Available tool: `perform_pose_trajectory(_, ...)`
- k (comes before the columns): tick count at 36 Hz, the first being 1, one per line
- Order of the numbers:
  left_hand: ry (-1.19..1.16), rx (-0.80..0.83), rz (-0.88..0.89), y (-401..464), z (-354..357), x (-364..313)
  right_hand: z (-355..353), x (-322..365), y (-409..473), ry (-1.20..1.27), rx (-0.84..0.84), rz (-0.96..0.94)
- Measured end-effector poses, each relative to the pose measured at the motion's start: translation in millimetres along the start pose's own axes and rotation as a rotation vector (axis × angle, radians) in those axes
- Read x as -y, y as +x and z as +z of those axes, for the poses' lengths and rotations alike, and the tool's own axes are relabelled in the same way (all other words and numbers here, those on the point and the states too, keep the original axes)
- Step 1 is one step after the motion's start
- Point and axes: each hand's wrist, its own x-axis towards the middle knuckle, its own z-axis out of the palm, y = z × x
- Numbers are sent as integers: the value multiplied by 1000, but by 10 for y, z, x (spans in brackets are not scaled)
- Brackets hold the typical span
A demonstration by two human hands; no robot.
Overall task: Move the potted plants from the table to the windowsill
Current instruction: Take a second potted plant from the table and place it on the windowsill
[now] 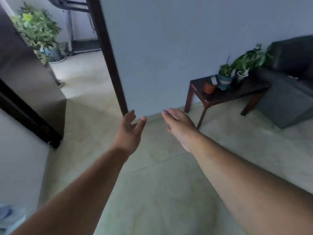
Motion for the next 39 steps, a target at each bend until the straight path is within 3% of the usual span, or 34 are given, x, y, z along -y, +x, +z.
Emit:
perform_pose_trajectory(10, 13, 302, 79, 364, 1981, -684, -1985, -228, 245, 117, -315, 42)
perform_pose_trajectory(21, 14, 447, 112, 1287, 3214, -946, -2968, -282, 1013, 83, -493, 102)
perform_pose_trajectory(28, -53, 511, 39, 2131, 3861, -1111, -3516, -204, 1815, 107, -556, 125)
perform_pose_trajectory(39, -22, 599, 26, 2771, 5064, -1375, -4559, -266, 2566, 143, -607, 164)
